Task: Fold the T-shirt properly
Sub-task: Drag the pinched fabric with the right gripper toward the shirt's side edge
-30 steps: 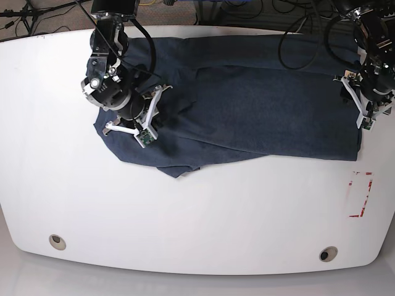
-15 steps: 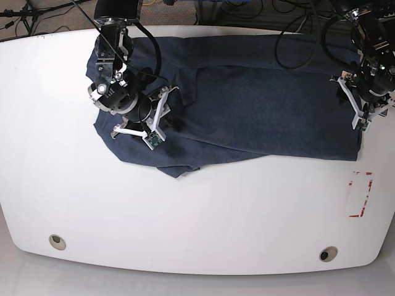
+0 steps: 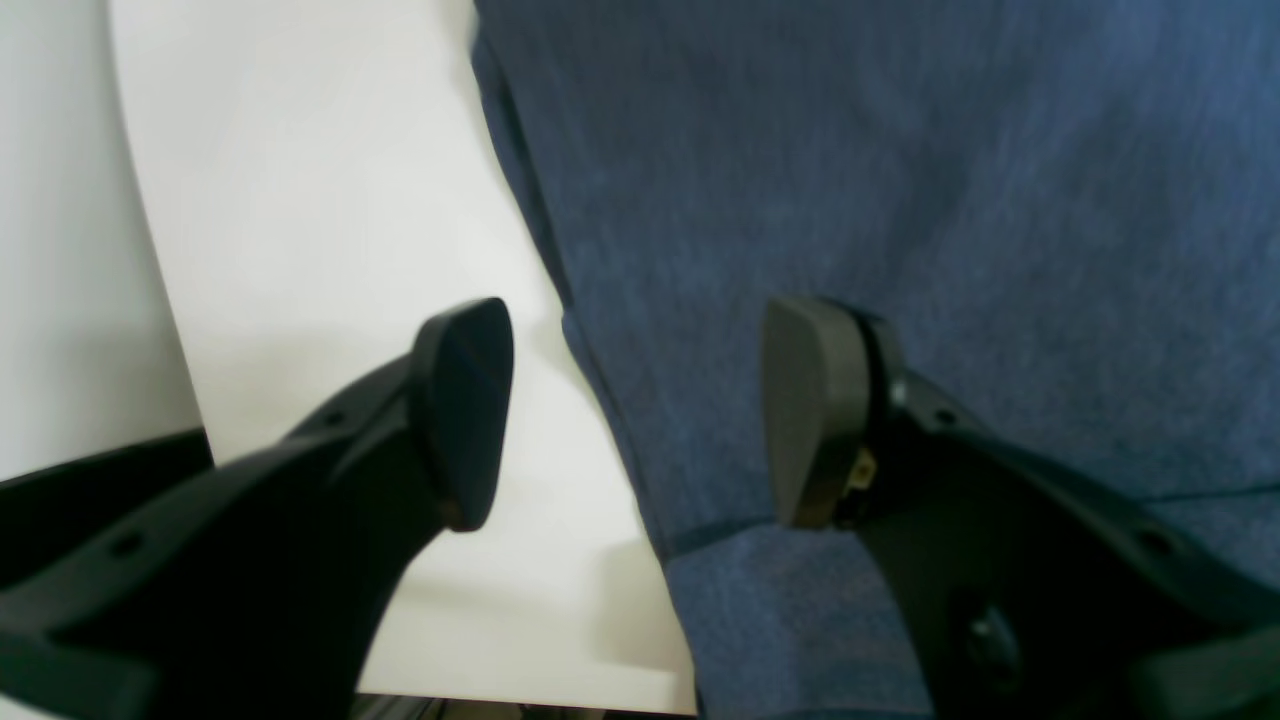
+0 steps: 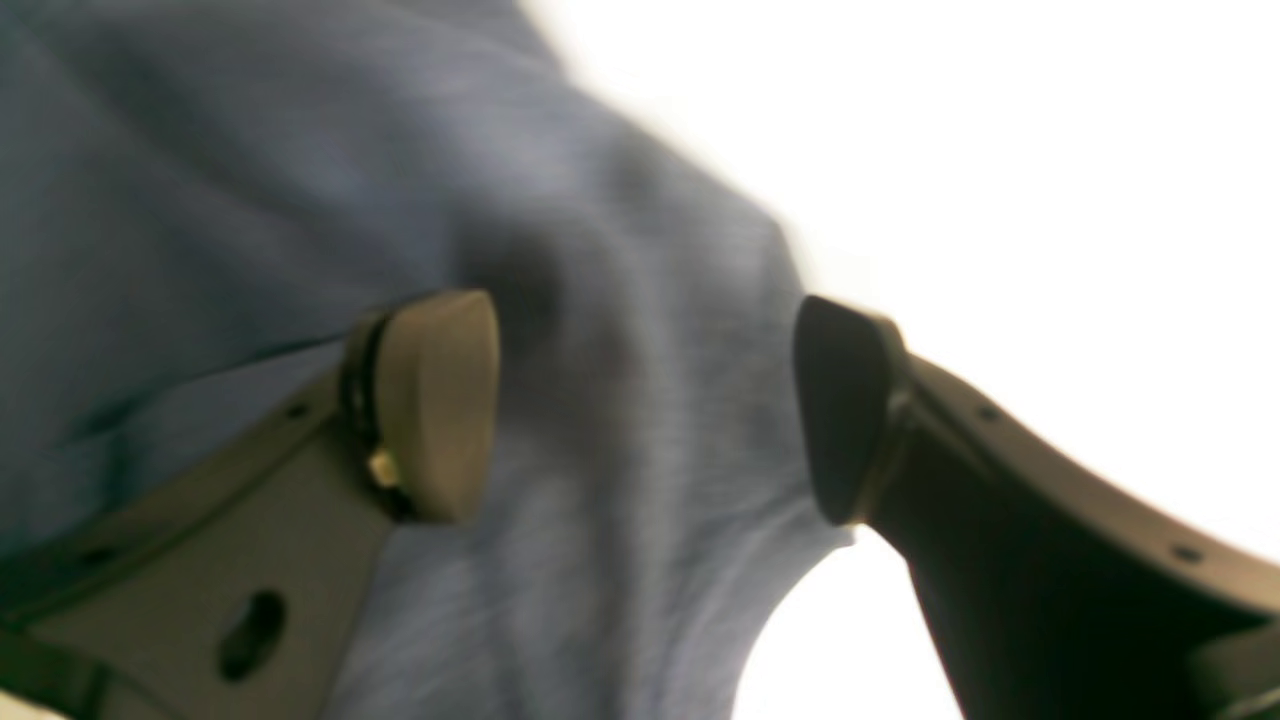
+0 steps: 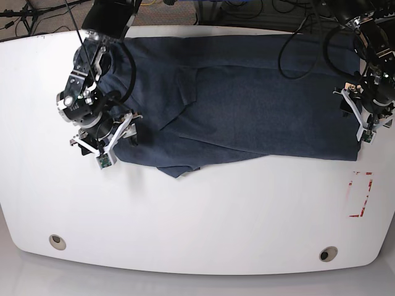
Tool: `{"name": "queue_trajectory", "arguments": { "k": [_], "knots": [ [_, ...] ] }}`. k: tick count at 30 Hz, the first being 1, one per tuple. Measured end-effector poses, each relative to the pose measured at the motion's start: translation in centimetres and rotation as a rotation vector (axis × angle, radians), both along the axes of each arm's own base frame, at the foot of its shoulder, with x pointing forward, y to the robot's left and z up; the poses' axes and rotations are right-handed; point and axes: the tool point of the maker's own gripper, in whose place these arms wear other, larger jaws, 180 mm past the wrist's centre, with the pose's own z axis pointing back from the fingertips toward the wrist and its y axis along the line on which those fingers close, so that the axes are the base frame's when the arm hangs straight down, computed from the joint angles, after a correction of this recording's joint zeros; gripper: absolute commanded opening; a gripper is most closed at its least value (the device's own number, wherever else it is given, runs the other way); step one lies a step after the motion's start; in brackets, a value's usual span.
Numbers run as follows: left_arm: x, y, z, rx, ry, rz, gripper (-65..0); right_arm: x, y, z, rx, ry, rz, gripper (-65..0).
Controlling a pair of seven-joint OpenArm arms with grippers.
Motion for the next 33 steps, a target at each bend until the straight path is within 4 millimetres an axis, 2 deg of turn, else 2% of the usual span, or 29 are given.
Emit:
{"name": "queue_trajectory", "arguments": {
  "k": [7, 12, 17, 20, 26, 33],
  "knots": [
    [0.9, 0.7, 1.2, 0.003, -0.039, 0.03, -28.3, 3.1, -2.6, -1.9, 0.04, 0.058, -0.035, -22.8],
    [0.9, 0.7, 1.3, -0.002, -0.044, 0.028, -28.3, 6.0, -3.2, -2.5, 0.116, 0.019, -0.042, -23.0],
    [0.7, 0.9, 1.1, 0.004, -0.032, 0.035, -28.3, 7.1, -3.6, -4.2, 0.178, 0.034, -0.057, -23.0],
    [0.7, 0.9, 1.1, 0.002, -0.032, 0.035, -28.3, 6.9, -3.9, -5.4, 0.195, 0.063, -0.069, -24.4],
    [0.6, 0.9, 1.0, 0.003, -0.029, 0.035, -28.3, 6.5, -3.8, -6.3, 0.209, 0.075, -0.073, -28.5],
    [0.6, 0.9, 1.0, 0.004, -0.028, 0.036, -28.3, 5.0, -3.0, -7.5, 0.254, 0.069, -0.076, -28.7]
  ]
}}
